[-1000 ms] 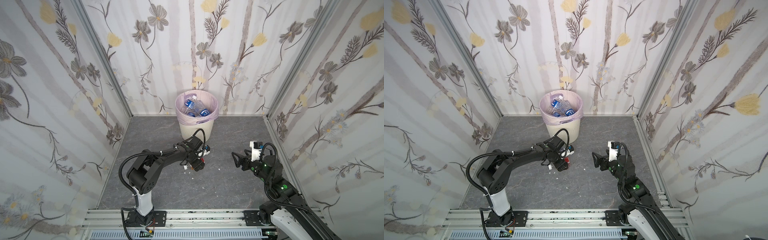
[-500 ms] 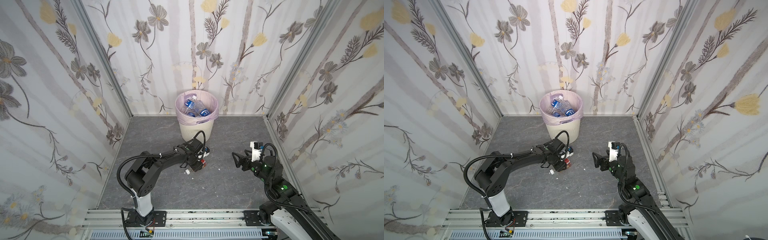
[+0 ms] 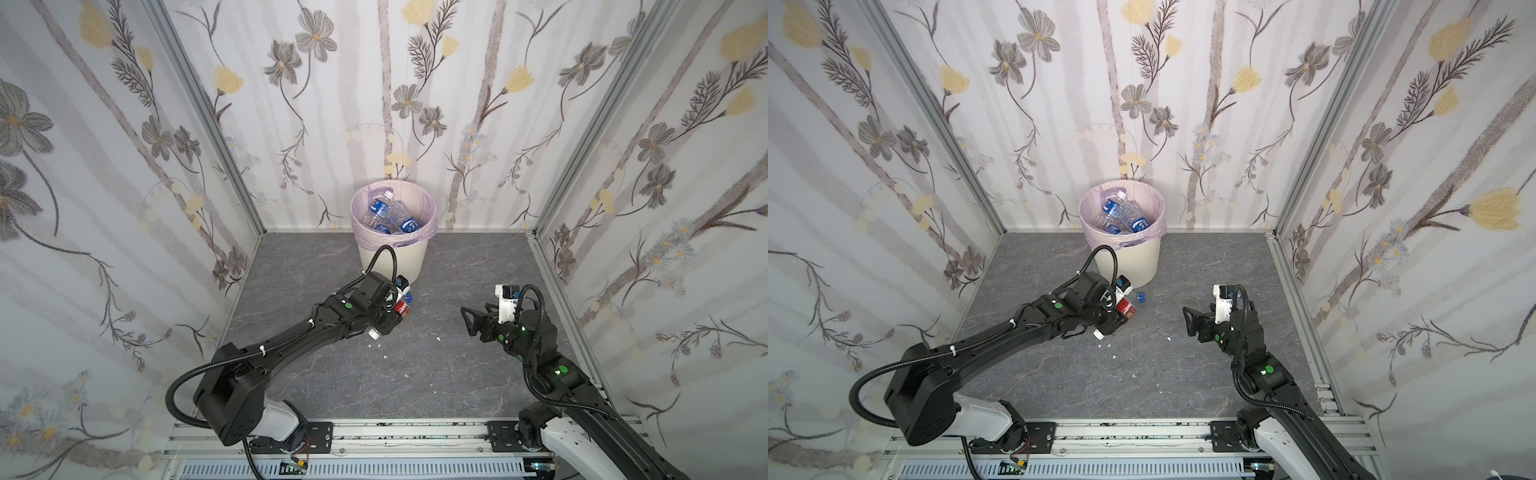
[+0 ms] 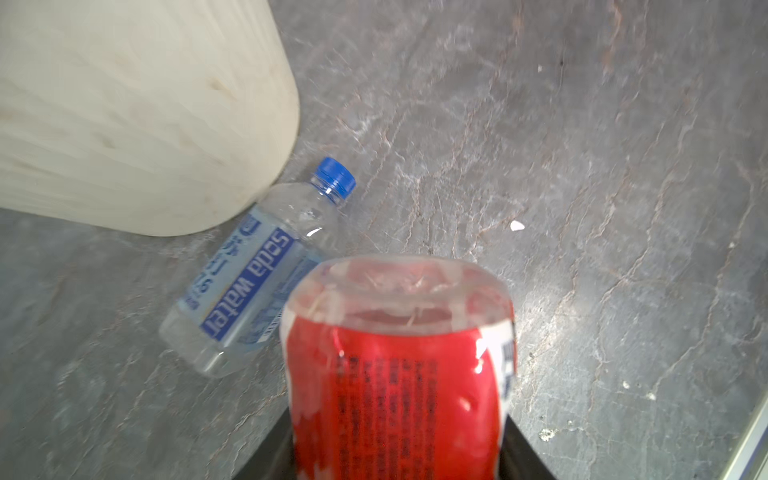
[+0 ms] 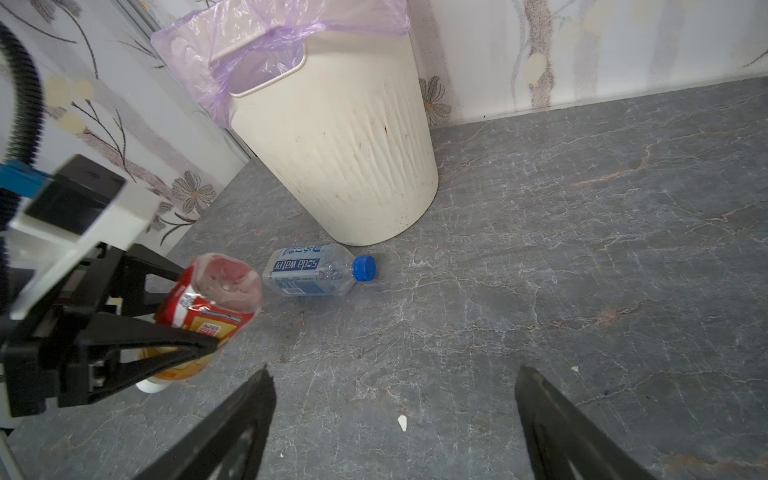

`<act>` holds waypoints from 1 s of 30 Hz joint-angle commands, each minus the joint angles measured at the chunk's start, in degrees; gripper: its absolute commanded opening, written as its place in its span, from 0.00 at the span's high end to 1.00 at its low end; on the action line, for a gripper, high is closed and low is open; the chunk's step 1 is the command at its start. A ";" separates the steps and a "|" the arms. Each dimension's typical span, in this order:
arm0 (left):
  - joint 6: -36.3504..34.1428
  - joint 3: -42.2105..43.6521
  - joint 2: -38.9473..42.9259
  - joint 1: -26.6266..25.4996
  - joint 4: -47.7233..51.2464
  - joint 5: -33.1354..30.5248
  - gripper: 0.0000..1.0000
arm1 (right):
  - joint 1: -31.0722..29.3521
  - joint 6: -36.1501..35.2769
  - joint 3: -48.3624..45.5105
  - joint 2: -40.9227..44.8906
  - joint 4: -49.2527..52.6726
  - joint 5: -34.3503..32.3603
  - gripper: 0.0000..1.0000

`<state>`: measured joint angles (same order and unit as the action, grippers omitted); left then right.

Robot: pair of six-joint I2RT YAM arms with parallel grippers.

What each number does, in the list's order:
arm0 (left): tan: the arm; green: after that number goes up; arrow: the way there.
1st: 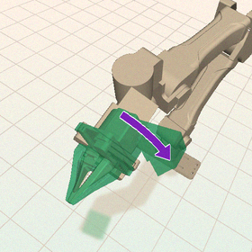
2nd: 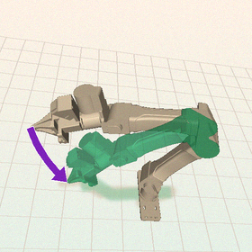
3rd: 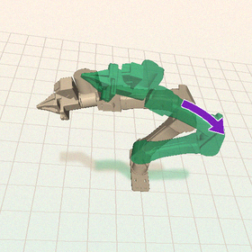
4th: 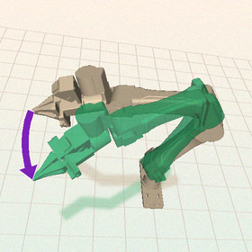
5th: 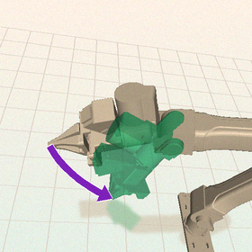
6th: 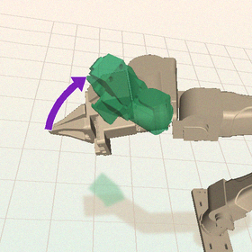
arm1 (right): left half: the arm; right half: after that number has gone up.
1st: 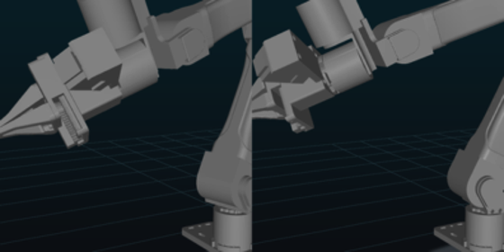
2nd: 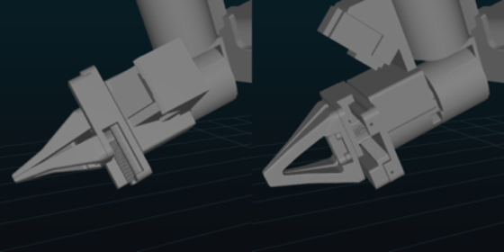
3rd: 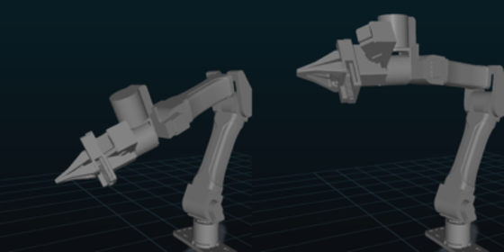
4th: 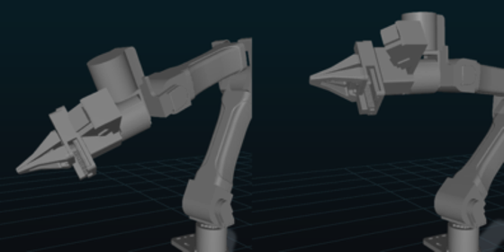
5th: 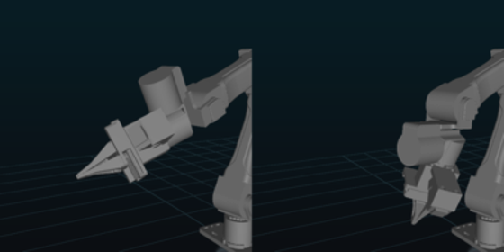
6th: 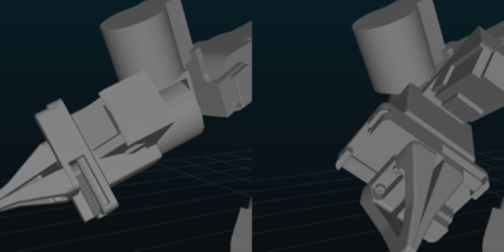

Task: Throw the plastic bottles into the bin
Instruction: 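Grasp the red-gold bottle with the left gripper and lift it, then carry the red-gold bottle with the left gripper over the bin and release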

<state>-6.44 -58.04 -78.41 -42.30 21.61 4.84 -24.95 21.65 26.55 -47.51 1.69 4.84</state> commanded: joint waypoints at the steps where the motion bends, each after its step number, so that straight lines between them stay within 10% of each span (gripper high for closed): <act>1: 5.42 1.64 5.90 0.19 -5.14 -6.22 0.52 | -0.01 1.06 0.13 -1.14 -3.58 1.42 0.09; 17: 16.56 -1.30 29.22 0.73 -7.28 -23.19 0.48 | -0.54 1.98 1.82 -4.47 -3.80 3.60 0.10; 26: 14.10 -34.14 -1.44 9.84 -11.52 -16.39 0.39 | -3.99 2.17 4.29 -7.07 -3.81 1.96 0.09; 30: 14.61 -49.42 -17.66 14.31 -6.86 -10.86 0.00 | -6.48 2.43 4.21 -7.40 -3.72 -0.04 0.09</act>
<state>7.60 -101.65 -90.00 -29.30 11.49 -10.74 -30.37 23.53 30.33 -54.57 -0.05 6.90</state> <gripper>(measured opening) 0.965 0.912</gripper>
